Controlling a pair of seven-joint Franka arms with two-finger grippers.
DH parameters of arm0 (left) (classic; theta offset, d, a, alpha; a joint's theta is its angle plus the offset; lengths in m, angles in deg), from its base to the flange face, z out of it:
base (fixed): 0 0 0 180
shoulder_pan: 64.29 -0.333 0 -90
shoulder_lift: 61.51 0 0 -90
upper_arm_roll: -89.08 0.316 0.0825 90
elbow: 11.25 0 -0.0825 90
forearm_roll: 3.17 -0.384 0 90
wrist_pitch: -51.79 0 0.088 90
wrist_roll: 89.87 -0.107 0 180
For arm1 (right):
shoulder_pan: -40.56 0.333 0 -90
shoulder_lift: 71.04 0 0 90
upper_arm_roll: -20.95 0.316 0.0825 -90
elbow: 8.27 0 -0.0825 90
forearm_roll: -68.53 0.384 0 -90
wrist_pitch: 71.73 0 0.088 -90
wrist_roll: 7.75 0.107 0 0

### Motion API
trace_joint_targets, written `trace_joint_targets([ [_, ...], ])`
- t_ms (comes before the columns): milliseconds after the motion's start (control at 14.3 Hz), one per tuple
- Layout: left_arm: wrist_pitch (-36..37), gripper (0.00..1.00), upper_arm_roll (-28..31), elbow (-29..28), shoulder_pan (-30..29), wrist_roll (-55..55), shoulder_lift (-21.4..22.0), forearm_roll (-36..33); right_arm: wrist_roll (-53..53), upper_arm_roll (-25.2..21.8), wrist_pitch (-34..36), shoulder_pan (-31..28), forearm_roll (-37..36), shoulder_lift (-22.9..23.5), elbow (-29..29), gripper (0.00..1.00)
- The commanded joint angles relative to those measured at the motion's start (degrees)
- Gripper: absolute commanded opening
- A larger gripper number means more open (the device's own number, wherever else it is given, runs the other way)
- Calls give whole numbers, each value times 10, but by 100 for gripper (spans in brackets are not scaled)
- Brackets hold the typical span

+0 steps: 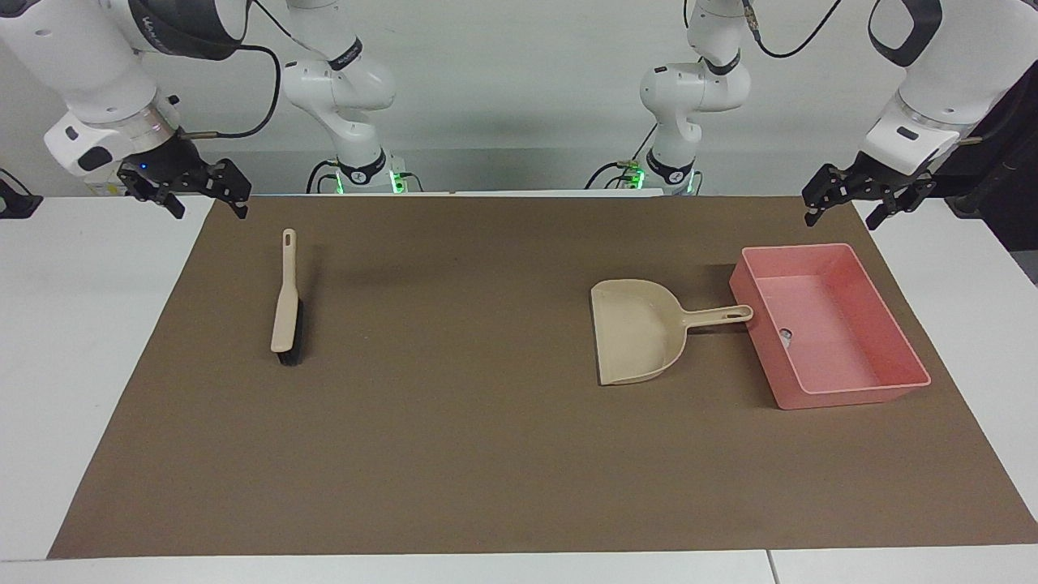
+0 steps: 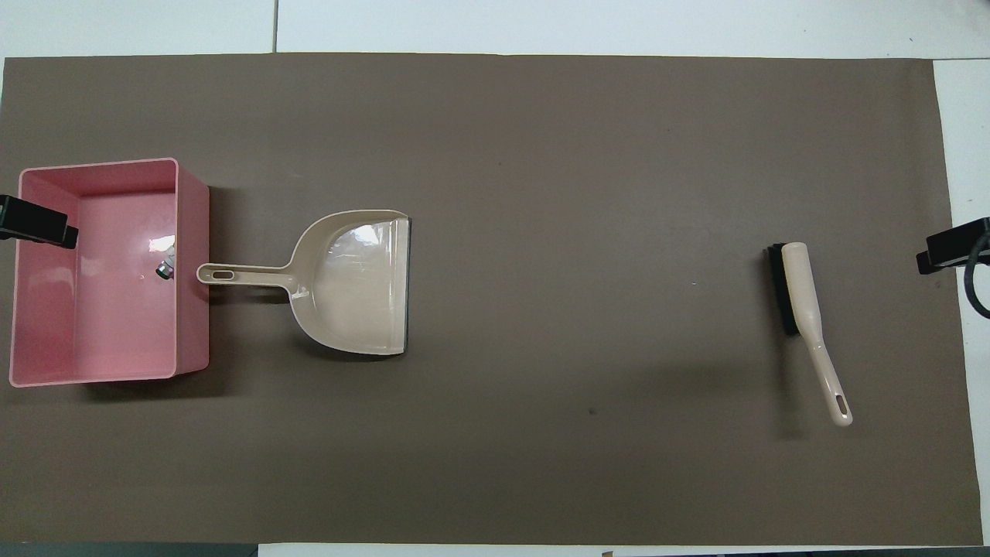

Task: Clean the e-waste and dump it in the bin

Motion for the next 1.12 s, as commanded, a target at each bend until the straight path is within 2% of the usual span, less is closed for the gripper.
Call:
trace_joint_targets([
  [0,16,98,-3,-7,-4,27,0,9,11,1,3,-1,9,-4,-1,99],
  [280,15,98,-2,-4,-5,39,-5,18,41,2,-2,1,19,-3,-1,99],
  [839,19,98,-3,-5,-3,37,-3,12,35,1,-2,-1,19,-4,0,99],
  [1049,54,98,-3,-6,-3,38,-1,11,35,1,-2,-1,19,-4,0,99],
])
